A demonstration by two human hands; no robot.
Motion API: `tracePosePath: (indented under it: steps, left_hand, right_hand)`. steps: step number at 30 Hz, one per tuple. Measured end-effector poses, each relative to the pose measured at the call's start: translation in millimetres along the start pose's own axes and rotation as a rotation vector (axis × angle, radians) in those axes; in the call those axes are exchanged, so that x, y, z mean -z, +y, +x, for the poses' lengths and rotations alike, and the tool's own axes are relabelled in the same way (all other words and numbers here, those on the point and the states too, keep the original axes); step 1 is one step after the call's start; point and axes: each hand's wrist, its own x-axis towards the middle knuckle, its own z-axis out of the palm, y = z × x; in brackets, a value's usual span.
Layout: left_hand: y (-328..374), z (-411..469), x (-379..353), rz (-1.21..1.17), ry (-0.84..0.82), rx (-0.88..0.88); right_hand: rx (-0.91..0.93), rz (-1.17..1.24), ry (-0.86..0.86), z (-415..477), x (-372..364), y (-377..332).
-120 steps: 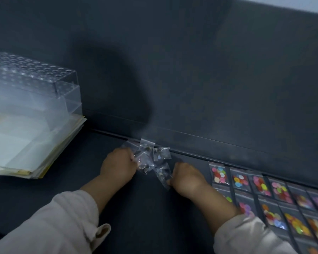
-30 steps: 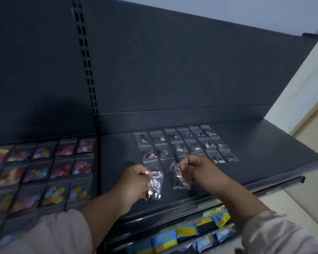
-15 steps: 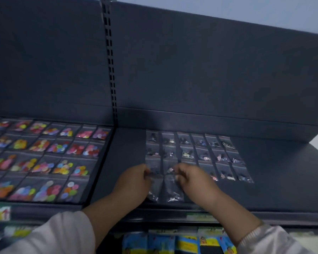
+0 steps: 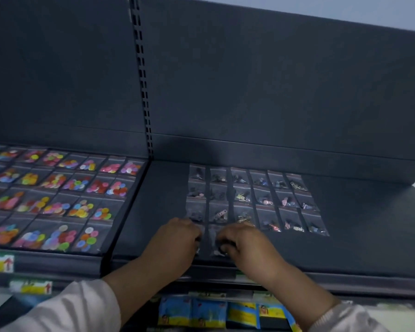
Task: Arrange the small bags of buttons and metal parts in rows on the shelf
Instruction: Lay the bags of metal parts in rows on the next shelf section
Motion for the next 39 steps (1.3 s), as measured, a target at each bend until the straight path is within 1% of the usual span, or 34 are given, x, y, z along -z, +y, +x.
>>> tracePosePath:
  steps: [10,12,14,17,22,27,32,39]
  left_hand:
    - [1,-1,-3,0.019,-0.001,0.015]
    - [1,-2,-1,-0.02,0.031,0.018]
    - [2,-4,2,-0.069,0.103,0.019]
    - [-1,-8,9,-0.074,0.189,0.048]
    - [-16,-19,26,-0.017,0.211,0.135]
    - [-40,-43,47,0.033,0.301,0.191]
    - [-69,-77,79,0.138,0.336,0.285]
    - [-142,-157,135,0.235,0.35,0.451]
  right_hand:
    - [0.021,-0.015,-0.036,1,2,0]
    - [0.024,-0.019,-0.025,2,4,-2]
    - [0.032,-0.03,0.007,5,8,-4]
    - [0.06,-0.051,0.044,11,12,-6]
    - [0.135,-0.115,0.115,27,12,-19]
    - [0.17,-0.155,0.057,44,10,-55]
    - [0.245,-0.18,0.021,68,-3,-105]
    - [0.392,-0.187,-0.016,110,-37,-210]
